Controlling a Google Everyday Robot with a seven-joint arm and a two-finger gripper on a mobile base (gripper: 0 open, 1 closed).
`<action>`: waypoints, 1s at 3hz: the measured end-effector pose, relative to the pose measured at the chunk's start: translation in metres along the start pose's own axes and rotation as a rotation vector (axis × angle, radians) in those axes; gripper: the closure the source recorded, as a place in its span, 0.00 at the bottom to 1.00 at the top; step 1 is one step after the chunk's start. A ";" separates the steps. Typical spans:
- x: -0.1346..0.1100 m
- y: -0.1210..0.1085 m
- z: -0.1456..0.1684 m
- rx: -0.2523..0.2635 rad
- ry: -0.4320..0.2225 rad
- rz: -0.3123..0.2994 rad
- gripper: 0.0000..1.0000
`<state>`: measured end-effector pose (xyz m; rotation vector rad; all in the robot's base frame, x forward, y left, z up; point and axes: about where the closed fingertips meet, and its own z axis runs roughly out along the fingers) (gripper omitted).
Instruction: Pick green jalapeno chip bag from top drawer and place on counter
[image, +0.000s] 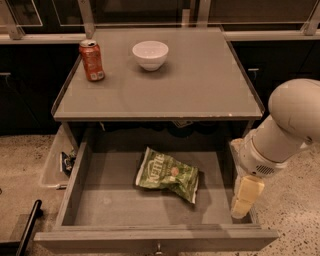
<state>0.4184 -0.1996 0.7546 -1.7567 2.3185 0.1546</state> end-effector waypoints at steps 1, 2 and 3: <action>0.003 -0.003 0.017 -0.007 0.009 0.023 0.00; 0.007 -0.004 0.059 -0.035 -0.004 0.057 0.00; -0.009 -0.009 0.090 -0.036 -0.050 0.046 0.00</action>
Offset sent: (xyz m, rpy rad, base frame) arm 0.0224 0.0127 -0.1196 0.0615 0.0795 -0.0837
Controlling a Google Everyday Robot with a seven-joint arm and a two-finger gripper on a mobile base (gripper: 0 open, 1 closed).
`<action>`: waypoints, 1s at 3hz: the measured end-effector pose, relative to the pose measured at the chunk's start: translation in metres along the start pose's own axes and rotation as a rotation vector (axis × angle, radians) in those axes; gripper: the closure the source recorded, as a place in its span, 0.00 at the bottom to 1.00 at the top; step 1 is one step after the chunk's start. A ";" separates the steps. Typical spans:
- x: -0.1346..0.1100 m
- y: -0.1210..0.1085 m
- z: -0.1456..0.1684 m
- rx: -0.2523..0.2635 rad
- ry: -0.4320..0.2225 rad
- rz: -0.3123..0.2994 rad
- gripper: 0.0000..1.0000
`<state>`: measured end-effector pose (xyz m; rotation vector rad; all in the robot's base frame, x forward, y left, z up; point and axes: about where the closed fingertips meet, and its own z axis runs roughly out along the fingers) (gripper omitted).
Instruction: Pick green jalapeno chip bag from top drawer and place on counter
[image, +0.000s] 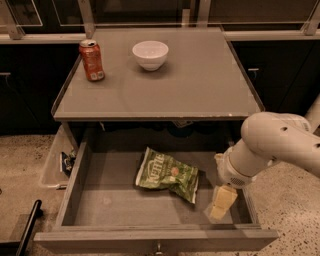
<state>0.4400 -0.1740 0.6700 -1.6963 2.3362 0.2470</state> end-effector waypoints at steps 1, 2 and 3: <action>-0.025 0.001 0.023 -0.001 -0.074 -0.037 0.00; -0.052 0.001 0.035 0.009 -0.167 -0.080 0.00; -0.052 0.001 0.035 0.009 -0.168 -0.080 0.00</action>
Offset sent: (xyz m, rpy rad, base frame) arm 0.0274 0.0840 -0.0210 0.2436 -0.1355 0.1103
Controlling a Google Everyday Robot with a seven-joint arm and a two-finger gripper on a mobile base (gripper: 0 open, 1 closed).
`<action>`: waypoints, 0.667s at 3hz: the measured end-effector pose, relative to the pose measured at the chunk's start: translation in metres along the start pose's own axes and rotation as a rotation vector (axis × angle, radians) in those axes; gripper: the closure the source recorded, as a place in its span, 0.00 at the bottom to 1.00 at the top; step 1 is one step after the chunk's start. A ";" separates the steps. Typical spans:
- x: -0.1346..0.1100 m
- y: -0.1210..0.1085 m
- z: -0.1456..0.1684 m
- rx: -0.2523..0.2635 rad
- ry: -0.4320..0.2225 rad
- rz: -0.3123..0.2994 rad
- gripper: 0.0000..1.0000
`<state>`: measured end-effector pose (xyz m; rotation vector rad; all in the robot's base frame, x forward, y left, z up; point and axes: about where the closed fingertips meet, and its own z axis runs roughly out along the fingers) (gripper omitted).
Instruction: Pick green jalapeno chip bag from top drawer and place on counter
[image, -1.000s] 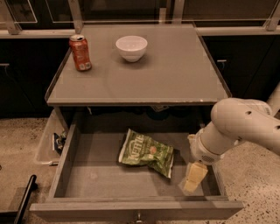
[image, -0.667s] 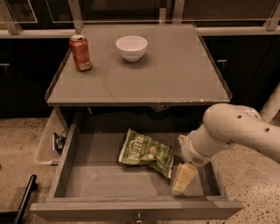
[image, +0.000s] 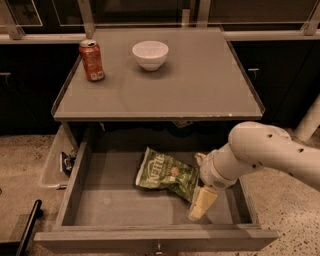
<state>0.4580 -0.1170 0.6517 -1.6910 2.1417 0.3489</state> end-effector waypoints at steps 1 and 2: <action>-0.004 -0.007 0.013 -0.007 -0.050 0.020 0.00; -0.018 -0.021 0.029 0.010 -0.118 0.016 0.00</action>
Offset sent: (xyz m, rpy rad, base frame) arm 0.0538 0.0399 -0.0240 0.1918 -0.0806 -0.0230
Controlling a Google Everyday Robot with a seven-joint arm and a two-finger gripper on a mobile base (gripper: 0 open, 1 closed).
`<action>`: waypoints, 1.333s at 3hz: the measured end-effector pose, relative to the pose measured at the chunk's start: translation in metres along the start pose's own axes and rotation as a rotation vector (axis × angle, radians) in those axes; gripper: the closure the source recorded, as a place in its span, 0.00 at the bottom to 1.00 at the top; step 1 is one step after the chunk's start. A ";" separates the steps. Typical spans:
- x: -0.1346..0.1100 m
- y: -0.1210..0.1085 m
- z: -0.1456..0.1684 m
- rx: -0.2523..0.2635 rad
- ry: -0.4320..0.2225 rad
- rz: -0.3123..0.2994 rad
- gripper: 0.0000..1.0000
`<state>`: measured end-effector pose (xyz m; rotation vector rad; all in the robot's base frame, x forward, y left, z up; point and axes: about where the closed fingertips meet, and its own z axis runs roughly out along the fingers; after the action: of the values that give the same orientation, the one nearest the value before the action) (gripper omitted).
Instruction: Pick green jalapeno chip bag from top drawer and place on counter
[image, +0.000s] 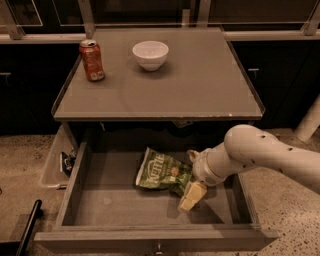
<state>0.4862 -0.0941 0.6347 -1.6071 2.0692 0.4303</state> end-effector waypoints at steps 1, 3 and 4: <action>-0.012 -0.013 0.016 0.018 -0.068 -0.007 0.00; -0.027 -0.026 0.047 0.013 -0.147 0.003 0.00; -0.027 -0.026 0.048 0.012 -0.148 0.004 0.00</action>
Offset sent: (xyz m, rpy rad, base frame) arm 0.0486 0.0369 -0.0259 0.1586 -0.0650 -0.0225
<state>0.5252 -0.0540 0.6109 -1.5170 1.9613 0.5204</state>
